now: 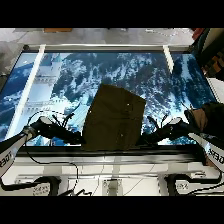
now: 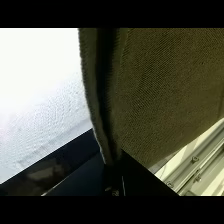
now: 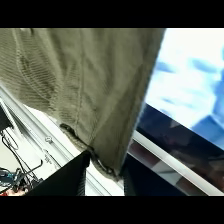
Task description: Fold the clothes and pants, and hang the long-sleeved shirts on hangers.
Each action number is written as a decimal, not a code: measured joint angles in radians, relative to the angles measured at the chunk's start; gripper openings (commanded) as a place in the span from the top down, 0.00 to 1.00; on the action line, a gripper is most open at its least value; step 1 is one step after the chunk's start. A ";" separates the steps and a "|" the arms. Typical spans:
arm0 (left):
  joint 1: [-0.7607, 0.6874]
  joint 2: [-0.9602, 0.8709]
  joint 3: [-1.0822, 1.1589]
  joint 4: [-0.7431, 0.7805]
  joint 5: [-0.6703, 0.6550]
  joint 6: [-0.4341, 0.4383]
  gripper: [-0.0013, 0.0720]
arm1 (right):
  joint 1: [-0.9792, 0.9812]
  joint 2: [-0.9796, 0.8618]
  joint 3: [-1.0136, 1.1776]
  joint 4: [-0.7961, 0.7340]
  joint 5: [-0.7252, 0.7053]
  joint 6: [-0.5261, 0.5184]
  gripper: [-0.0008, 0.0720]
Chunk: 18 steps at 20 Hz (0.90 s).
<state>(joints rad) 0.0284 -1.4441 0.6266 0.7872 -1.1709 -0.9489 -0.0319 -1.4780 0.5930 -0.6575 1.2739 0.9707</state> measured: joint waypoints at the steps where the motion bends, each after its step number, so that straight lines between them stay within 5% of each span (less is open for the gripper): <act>1: -0.002 0.000 0.000 -0.007 -0.002 0.007 0.91 | 0.000 0.000 0.000 0.013 -0.005 -0.008 0.64; 4: -0.004 0.000 0.000 -0.053 -0.004 0.035 0.94 | 0.001 0.000 0.000 0.079 -0.023 -0.029 0.67; 6: -0.004 0.000 0.000 -0.103 -0.006 0.060 0.94 | 0.001 0.000 0.000 0.128 -0.024 -0.040 0.94; 12: -0.004 0.036 0.034 -0.196 -0.056 0.138 0.95 | 0.001 0.032 0.025 0.246 0.068 -0.132 0.94; 18: -0.002 0.281 0.203 -0.218 -0.076 0.156 0.95 | 0.001 0.277 0.222 0.228 0.097 -0.111 0.94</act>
<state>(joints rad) 0.0269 -1.1629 0.8299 0.5690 -1.2472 -0.7929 -0.0311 -1.2007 0.8150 -0.4297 1.3712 0.8600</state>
